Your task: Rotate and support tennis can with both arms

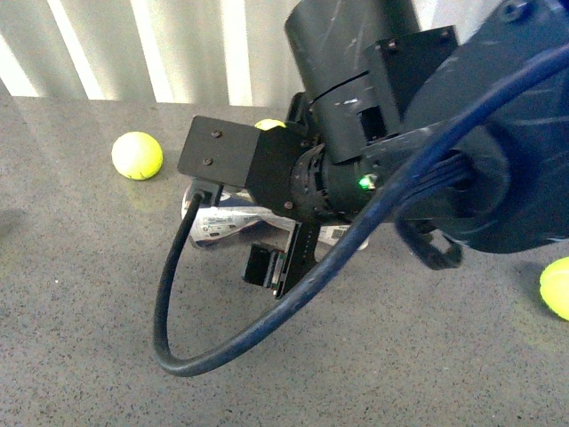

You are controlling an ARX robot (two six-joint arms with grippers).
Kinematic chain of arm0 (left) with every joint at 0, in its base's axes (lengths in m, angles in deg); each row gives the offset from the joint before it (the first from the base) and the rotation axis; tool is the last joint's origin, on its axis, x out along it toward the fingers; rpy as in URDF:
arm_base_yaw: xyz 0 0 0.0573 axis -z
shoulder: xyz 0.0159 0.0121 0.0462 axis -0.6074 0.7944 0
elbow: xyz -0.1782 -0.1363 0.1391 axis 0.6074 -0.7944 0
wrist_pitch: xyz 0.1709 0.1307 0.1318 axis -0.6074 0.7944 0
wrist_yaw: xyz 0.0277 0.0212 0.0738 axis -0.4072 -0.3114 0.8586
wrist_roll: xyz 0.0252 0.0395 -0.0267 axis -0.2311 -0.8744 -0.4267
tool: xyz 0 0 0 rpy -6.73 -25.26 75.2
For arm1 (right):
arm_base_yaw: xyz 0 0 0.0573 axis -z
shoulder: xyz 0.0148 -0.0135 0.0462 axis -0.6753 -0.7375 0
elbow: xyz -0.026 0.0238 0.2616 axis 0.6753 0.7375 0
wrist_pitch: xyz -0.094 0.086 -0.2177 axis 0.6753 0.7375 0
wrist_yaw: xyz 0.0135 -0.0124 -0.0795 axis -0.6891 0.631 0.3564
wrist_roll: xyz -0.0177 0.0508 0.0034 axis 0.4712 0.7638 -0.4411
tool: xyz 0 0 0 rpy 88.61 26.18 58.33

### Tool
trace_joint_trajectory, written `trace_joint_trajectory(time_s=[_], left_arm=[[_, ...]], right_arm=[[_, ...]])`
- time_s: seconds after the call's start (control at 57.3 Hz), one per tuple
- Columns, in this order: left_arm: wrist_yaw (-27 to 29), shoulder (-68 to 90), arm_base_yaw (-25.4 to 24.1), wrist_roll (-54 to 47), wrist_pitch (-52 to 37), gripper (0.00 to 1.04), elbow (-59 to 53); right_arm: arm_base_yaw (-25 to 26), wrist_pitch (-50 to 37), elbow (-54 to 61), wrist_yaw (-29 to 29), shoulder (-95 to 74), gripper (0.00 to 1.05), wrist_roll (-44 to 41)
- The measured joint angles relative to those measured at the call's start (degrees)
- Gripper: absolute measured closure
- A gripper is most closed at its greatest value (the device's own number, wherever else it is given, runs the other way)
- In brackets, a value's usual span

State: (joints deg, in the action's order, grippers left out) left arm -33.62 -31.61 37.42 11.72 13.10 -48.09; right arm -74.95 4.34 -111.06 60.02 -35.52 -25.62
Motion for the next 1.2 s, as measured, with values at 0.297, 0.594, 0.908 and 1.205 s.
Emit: trace_joint_trajectory(time_s=[0.297, 0.594, 0.908, 1.205], left_arm=[[-0.02, 0.00, 0.00, 0.00, 0.00, 0.07, 0.00], [-0.02, 0.00, 0.00, 0.00, 0.00, 0.07, 0.00], [0.00, 0.00, 0.00, 0.00, 0.00, 0.07, 0.00], [-0.07, -0.02, 0.00, 0.00, 0.00, 0.07, 0.00]], right_arm=[[8.17, -10.54, 11.23, 5.62, 16.11, 0.07, 11.58], [32.48, -10.58, 20.52, 15.80, 38.38, 0.07, 27.93], [39.28, -6.01, 26.32, 14.38, 70.47, 0.07, 32.26], [33.00, 20.22, 35.30, 1.25, 95.95, 0.54, 48.02]])
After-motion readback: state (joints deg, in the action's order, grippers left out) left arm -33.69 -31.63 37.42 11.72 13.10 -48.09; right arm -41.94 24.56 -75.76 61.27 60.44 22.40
